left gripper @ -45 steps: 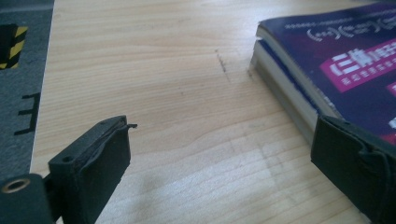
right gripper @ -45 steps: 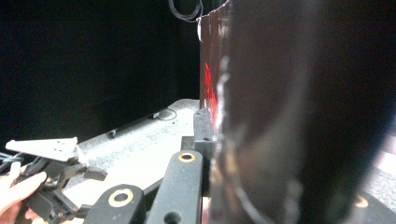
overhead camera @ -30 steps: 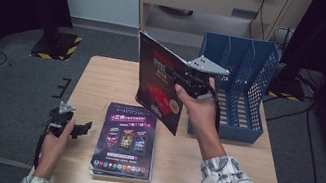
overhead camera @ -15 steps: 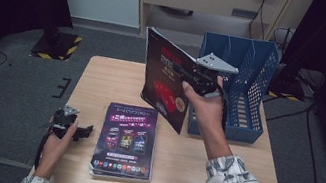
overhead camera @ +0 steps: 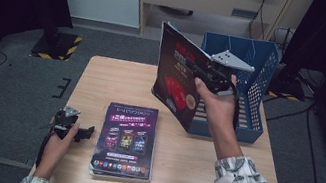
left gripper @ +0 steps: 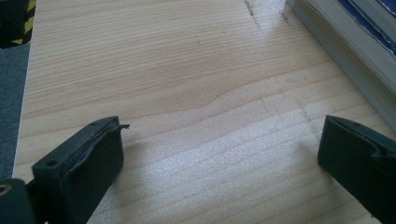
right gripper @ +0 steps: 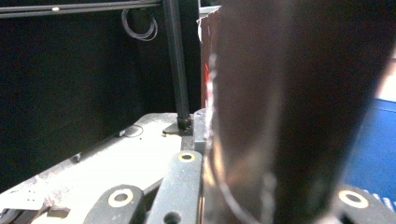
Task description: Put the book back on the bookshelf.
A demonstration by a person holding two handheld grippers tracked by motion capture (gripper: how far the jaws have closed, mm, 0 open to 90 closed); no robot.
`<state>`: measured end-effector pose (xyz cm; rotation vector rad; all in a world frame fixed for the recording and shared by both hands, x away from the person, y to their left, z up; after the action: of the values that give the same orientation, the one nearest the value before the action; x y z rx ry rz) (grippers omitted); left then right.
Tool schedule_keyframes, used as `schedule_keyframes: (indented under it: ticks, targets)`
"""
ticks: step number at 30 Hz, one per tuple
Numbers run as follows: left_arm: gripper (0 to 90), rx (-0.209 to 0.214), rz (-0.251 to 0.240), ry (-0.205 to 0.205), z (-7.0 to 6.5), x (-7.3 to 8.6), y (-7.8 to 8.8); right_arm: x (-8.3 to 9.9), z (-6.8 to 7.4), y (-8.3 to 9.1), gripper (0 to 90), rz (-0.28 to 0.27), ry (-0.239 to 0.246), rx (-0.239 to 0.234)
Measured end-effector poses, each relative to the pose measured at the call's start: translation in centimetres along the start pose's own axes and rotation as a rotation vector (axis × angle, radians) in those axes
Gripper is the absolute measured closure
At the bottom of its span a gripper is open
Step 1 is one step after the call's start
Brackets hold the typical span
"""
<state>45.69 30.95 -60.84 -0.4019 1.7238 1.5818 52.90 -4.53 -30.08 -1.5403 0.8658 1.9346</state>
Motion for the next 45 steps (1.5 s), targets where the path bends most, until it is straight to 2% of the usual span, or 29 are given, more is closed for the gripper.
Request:
schedule_keyframes:
  ticks: [12, 18, 22, 31, 41, 45]
  targets:
    - [0.0, 0.007, -0.001, -0.002, -0.2, 0.0, 0.0, -0.6, -2.0, 1.0, 86.9, -0.013, -0.020, 0.048]
    - [0.0, 0.009, -0.002, -0.004, -0.3, 0.0, 0.0, -1.2, -2.7, 2.0, 86.9, -0.032, -0.036, 0.056]
    - [0.0, 0.010, -0.002, -0.005, -0.3, 0.0, 0.0, -1.7, -3.5, 3.0, 86.9, -0.044, -0.038, 0.078]
    - [0.0, 0.010, -0.001, -0.007, -0.4, 0.0, 0.0, -1.8, -4.9, 4.3, 86.8, -0.040, -0.042, 0.121]
    - [0.0, 0.011, -0.001, -0.005, -0.5, 0.0, 0.0, -1.8, -7.3, 6.4, 86.8, -0.035, -0.048, 0.183]
    - [0.0, 0.012, -0.001, -0.004, -0.5, 0.0, 0.0, -1.8, -7.8, 7.0, 86.8, -0.037, -0.050, 0.193]
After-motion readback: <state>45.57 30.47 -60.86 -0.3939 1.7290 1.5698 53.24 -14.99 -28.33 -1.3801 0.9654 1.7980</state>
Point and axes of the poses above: each handheld gripper's, and its own axes: y roughly backward along the jaws, x roughly out of its underside, z roughly to its left, the point moved 10 cm from there along -y, roughly forward along the jaws, and after that the axes turned 3 degrees about -y, right-handed, at the moved point
